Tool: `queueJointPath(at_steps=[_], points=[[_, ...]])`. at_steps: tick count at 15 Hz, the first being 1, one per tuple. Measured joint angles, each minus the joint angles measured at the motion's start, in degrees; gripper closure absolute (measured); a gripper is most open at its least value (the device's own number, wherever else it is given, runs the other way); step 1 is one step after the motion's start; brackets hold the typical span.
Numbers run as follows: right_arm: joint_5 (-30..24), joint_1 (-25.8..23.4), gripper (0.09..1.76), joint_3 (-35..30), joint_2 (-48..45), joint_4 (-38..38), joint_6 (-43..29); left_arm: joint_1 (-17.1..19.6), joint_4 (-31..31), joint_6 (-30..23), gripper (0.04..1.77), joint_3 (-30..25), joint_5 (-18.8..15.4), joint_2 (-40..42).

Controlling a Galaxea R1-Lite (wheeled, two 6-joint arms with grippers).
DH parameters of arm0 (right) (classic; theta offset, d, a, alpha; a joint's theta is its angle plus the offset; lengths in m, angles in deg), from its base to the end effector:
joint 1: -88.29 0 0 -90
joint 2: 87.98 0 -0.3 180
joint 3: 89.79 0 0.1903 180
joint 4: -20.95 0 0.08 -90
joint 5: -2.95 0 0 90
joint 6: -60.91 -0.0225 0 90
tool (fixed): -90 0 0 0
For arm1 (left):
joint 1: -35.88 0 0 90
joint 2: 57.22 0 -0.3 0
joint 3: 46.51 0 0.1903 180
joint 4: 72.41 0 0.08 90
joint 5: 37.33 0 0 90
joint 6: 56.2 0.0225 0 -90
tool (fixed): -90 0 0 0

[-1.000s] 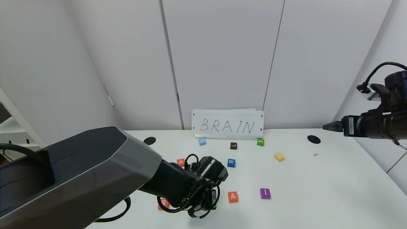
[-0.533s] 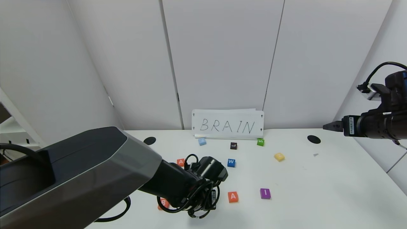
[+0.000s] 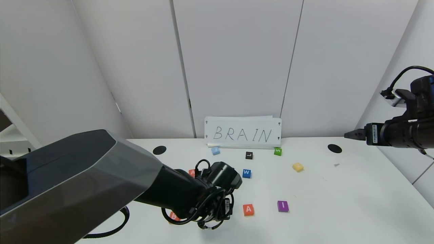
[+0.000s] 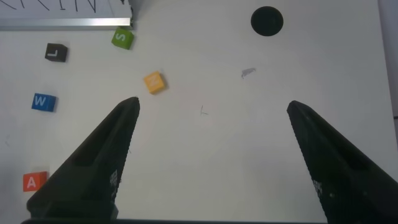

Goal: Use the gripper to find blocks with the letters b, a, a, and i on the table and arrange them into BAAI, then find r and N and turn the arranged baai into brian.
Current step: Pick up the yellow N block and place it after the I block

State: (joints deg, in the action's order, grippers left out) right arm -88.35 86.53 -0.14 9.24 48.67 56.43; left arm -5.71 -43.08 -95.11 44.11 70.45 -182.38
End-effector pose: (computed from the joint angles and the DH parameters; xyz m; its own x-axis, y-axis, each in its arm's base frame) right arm 0.3099 -0.0090 0.2133 0.8163 -0.0024 -0.5776 0.0573 0.9954 0.0768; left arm 0.2844 -0.2432 0.0463 0.5164 -0.0500 -0.8549 -0.0082 0.9980 -0.0633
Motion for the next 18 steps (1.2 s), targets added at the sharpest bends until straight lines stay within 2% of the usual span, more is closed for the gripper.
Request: queueJointPath(at_steps=[5, 12, 18], points=[[0.0, 0.1, 0.14, 0.0, -0.1, 0.1, -0.1, 1.2, 0.4, 0.7, 0.19, -0.2, -0.1, 4.9], [0.3, 1.4, 0.14, 0.2, -0.3, 0.4, -2.7, 6.0, 0.1, 7.8, 0.13, -2.3, -1.2, 13.8], [0.5, 2.4, 0.14, 0.0, -0.4, 0.5, -4.4, 10.1, -0.7, 16.7, 0.11, -6.5, -7.8, 22.1]])
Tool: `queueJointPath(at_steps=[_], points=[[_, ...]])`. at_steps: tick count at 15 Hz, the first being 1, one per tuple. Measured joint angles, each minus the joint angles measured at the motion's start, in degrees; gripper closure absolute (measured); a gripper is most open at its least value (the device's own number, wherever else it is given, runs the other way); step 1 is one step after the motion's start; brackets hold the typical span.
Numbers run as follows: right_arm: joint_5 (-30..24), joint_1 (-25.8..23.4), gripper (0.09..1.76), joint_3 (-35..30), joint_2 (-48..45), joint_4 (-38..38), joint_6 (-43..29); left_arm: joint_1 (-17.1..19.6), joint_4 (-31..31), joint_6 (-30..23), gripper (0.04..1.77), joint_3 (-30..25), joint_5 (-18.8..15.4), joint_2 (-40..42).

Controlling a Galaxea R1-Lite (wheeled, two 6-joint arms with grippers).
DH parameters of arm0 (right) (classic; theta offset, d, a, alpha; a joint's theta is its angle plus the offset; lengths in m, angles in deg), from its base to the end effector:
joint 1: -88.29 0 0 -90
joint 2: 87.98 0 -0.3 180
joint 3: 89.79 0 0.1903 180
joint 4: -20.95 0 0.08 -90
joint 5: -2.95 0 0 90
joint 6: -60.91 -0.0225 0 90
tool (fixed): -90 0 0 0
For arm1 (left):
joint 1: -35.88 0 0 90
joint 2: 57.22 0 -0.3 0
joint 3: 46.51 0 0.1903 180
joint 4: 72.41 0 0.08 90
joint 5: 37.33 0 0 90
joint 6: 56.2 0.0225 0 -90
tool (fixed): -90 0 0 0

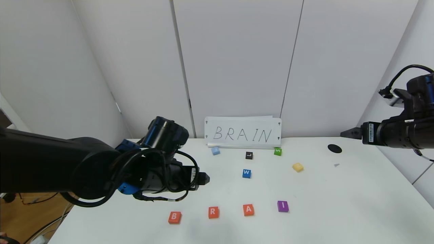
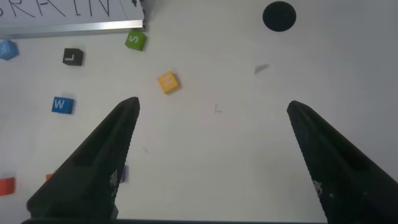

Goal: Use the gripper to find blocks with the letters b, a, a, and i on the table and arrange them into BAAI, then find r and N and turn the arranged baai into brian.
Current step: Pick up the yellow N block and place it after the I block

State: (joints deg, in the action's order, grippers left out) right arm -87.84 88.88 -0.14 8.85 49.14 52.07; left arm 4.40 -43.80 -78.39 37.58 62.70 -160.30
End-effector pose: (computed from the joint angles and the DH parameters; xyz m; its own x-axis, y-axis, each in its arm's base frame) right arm 0.3080 0.0035 0.2148 0.8152 0.0222 -0.5788 0.0677 0.9888 0.1332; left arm 0.2722 -0.1620 0.1549 0.6572 -0.1982 -0.7272 0.1455 0.9800 -0.1356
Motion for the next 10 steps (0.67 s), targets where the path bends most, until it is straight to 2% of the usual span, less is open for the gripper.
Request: queueJointPath(at_steps=[5, 7, 10], points=[[4.7, 2.6, 0.14, 1.0, 0.9, 2.1, -4.2, 3.3, -9.8, 9.6, 0.11, -7.3, -5.0, 9.0], [7.2, 3.9, 0.14, 4.1, 2.1, 6.9, -8.2, 5.2, -10.8, 11.9, 0.11, -9.0, -7.5, 12.4], [10.9, 6.5, 0.14, 10.7, 5.1, 14.3, -16.9, 6.7, -10.9, 12.9, 0.1, -9.9, -8.6, 15.7]])
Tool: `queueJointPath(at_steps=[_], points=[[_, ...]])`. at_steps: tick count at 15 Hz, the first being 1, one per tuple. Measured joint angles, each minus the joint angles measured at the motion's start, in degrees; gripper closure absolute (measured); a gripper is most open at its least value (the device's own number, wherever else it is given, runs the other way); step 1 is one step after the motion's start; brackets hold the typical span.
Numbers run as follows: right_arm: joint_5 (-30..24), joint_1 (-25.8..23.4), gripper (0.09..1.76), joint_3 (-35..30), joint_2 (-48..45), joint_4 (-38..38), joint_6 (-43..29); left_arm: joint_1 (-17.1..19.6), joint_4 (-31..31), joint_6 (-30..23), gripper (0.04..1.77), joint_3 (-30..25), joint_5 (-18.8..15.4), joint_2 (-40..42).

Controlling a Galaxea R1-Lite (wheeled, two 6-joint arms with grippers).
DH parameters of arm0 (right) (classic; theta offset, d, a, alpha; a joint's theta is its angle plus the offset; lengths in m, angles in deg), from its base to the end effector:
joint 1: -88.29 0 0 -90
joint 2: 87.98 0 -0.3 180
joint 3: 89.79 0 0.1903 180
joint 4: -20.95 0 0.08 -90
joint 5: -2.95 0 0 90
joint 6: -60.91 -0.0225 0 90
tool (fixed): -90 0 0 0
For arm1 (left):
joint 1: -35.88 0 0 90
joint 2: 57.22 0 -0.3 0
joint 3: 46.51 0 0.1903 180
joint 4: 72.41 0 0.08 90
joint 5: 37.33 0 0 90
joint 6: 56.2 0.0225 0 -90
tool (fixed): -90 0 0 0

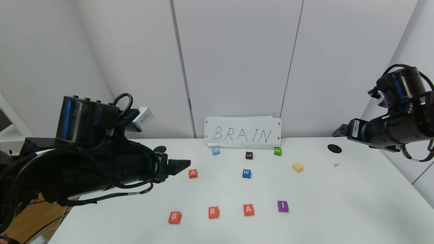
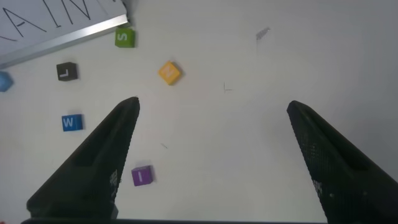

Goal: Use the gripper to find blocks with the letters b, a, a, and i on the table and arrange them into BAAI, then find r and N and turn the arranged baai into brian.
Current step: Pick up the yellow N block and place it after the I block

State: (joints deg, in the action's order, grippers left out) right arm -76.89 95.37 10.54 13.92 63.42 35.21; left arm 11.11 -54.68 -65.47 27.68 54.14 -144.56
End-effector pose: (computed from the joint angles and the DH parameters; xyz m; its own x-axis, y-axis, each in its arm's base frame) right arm 0.3235 0.0362 0.2173 0.7239 -0.0878 -0.6843 0.3032 0.9314 0.2012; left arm 0.2357 -0.1081 0.2038 0.7898 -0.3362 -0.5131 0.3186 0.9396 -0.1253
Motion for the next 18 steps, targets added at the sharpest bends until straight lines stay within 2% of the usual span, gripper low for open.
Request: queueJointPath(at_steps=[5, 9, 13, 15, 18], points=[[5.1, 6.5, 0.14, 11.5, 8.4, 8.9, -18.2, 0.8, 0.2, 0.6, 0.1, -0.4, -1.0, 2.2], [5.8, 11.3, 0.14, 22.1, 17.7, 16.3, -29.0, 0.9, 0.0, 0.7, 0.1, -0.6, -1.0, 2.6], [4.0, 12.5, 0.14, 29.9, 25.9, 18.8, -32.0, 0.9, 0.0, 0.9, 0.09, -0.7, -1.4, 2.5], [1.3, 11.6, 0.14, 33.3, 28.9, 20.6, -32.9, 1.0, -0.1, 0.9, 0.09, -0.7, -1.5, 2.4], [0.5, 9.8, 0.14, 36.1, 32.6, 21.3, -33.5, 1.3, -0.2, 1.0, 0.09, -0.7, -1.6, 2.0]])
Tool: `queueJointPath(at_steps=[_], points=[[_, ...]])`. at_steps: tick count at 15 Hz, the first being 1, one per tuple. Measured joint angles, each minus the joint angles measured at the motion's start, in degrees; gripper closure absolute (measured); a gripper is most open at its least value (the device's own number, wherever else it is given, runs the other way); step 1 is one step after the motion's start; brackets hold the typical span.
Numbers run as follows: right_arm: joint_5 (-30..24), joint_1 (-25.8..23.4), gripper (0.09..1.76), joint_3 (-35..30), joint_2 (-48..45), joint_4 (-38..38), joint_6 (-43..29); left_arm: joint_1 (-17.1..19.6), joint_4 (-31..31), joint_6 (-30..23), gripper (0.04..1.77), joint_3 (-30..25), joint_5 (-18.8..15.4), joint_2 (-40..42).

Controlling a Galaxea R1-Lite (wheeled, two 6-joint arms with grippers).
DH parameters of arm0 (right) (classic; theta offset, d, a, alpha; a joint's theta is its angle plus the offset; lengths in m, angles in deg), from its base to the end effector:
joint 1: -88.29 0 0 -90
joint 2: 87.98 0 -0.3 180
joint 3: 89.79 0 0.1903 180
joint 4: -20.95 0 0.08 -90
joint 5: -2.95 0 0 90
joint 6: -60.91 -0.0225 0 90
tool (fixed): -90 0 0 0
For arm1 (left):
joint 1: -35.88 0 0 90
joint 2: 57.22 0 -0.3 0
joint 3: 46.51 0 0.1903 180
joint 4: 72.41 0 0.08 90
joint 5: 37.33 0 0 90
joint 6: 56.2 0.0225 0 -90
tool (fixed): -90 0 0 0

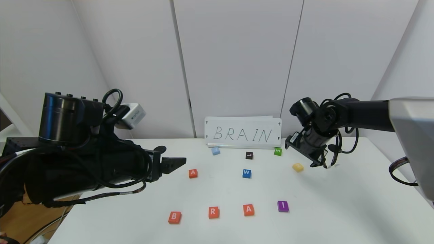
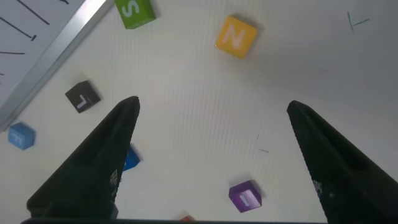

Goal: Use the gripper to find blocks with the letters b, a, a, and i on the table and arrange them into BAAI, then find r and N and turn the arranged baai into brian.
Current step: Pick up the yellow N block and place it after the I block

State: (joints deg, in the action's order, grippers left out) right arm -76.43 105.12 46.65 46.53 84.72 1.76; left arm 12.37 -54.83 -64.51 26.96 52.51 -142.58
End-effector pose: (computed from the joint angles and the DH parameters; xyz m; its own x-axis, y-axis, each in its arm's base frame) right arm 0.4307 0.1259 0.1303 0.4973 -0.0421 -0.8665 0.6212 0.7145 0.3218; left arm 0.2303 -0.1003 0.2094 0.7972 -0.3499 -0.4920 0.3317 0.9348 -0.1272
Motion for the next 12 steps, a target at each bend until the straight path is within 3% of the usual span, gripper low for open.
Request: queueJointPath(at_steps=[12], points=[[-1.7, -2.9, 0.14, 0.8, 6.7, -3.1, 0.5, 0.0, -0.1, 0.4, 0.09, -0.4, -0.1, -1.3]])
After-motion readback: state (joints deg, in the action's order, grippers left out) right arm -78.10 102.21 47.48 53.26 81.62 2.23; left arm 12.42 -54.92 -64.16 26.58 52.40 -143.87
